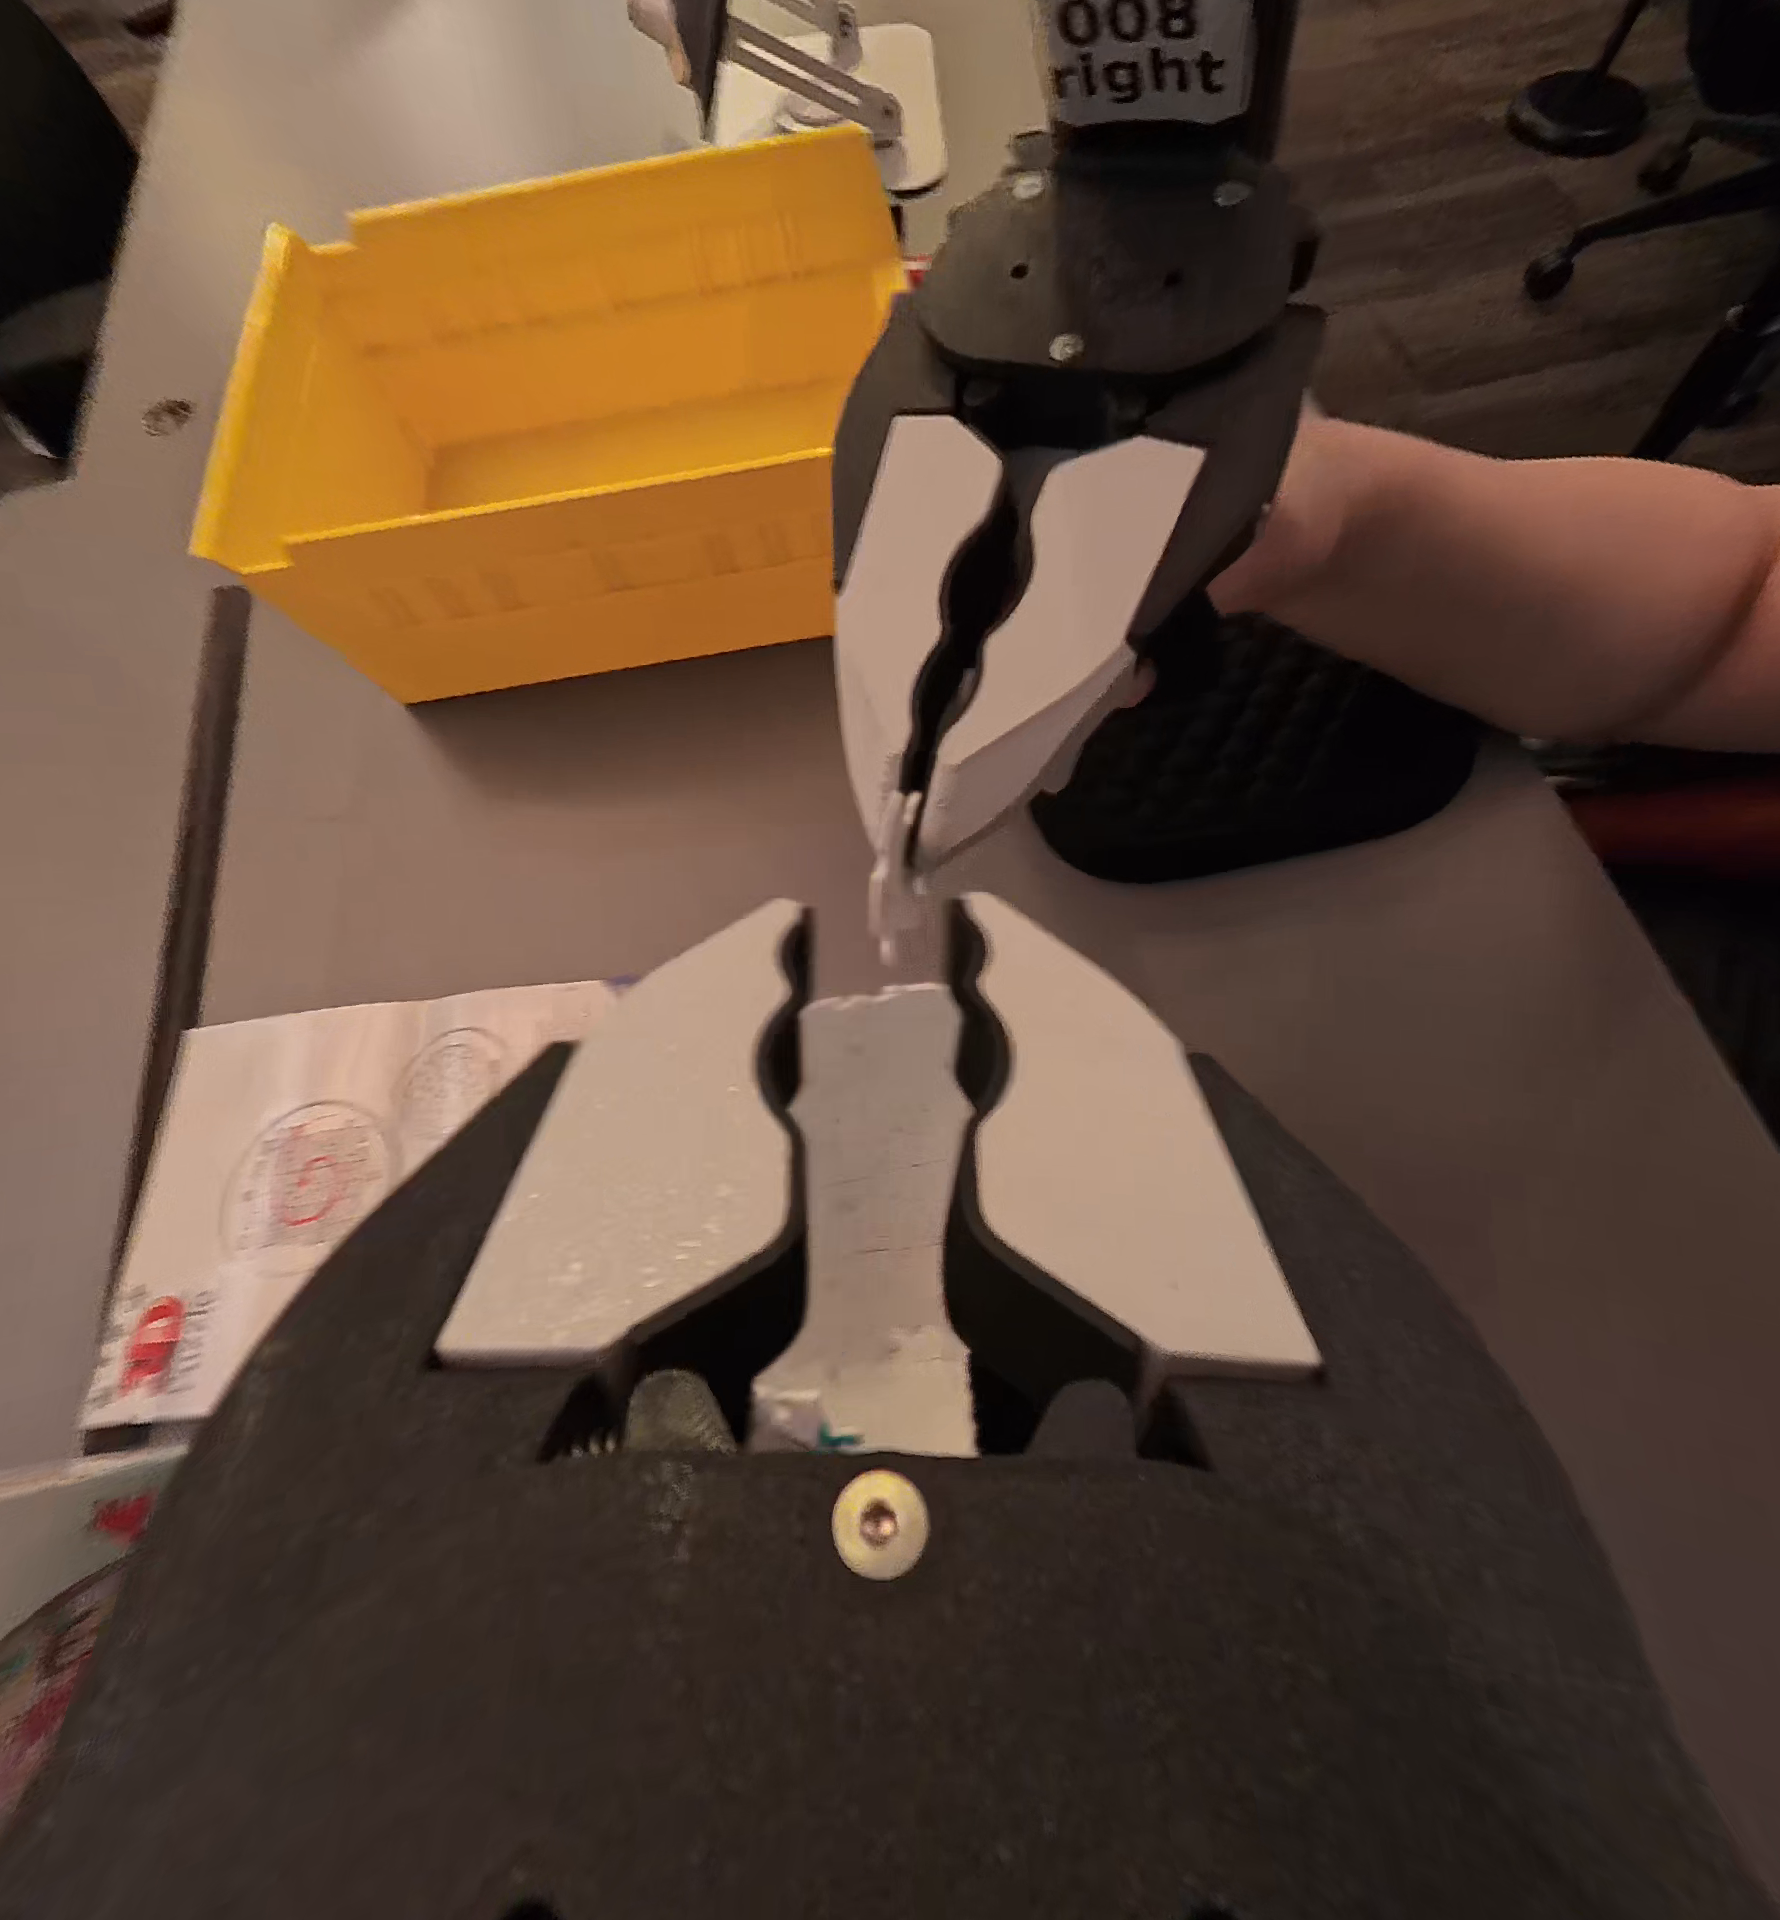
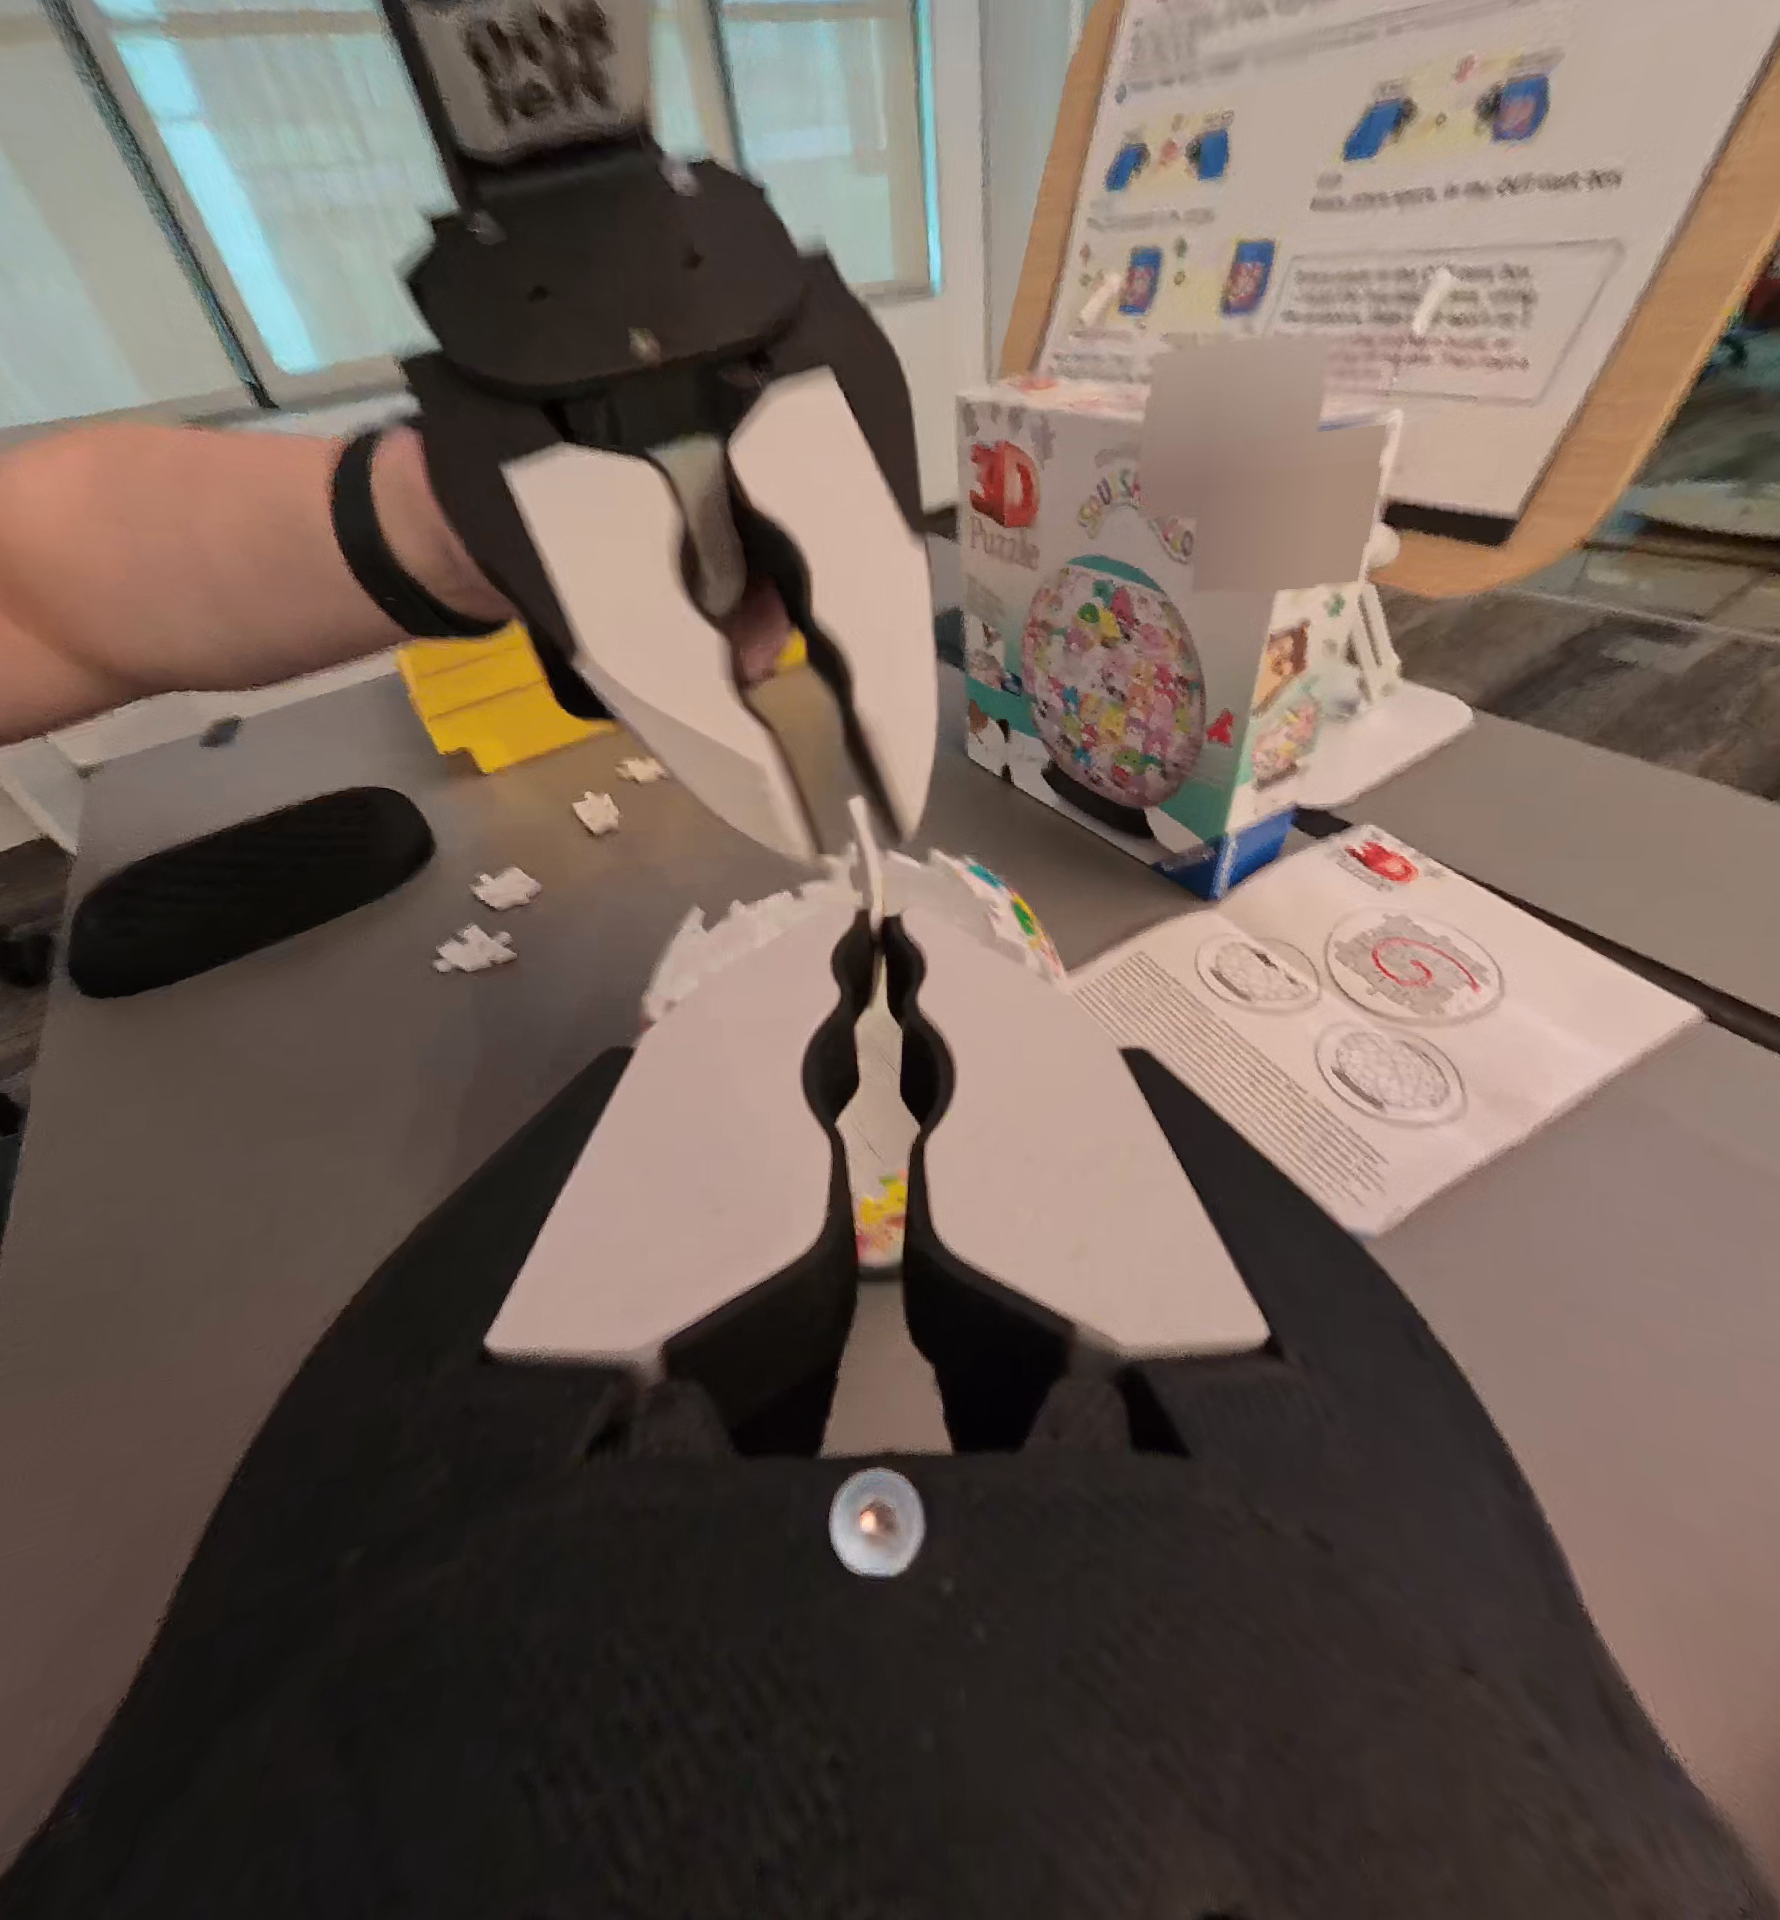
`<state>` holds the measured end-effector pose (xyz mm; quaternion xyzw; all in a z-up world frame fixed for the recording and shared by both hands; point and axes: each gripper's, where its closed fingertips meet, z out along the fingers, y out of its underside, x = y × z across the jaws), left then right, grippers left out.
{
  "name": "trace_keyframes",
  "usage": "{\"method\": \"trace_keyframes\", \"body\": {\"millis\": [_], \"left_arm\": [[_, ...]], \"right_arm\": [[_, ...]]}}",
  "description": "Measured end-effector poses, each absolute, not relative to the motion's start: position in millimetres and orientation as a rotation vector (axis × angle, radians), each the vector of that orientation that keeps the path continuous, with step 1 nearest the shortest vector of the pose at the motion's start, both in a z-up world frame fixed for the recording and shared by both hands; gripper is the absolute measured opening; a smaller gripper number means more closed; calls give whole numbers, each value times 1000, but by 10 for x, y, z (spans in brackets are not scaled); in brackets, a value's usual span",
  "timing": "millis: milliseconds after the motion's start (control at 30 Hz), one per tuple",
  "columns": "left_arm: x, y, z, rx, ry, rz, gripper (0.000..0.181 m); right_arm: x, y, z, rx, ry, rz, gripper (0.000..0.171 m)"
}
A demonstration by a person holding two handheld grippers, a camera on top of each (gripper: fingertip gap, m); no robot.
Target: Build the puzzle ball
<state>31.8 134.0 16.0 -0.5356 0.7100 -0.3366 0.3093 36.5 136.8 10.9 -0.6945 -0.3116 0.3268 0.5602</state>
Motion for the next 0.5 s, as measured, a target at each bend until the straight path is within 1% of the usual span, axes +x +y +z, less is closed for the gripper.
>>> {"method": "trace_keyframes", "body": {"millis": [33,100,200,300,500], "left_arm": [[304,1416,195,-1409,1853,-847,38],[260,1551,250,-1426,1829,-808,46],[234,1694,230,-1483,1839,-793,48],[203,1770,83,-1505,1917,-707,51],[171,1771,-174,-1383,2040,-547,47]], "right_arm": [[403,1401,39,-1691,-747,717,3],[438,1462,-109,-1792,-811,585,3],[370,1531,-300,-1926,-928,437,3],[354,1650,-416,-1994,-968,277,3],[320,1713,-502,-2022,-936,247,3]]}}
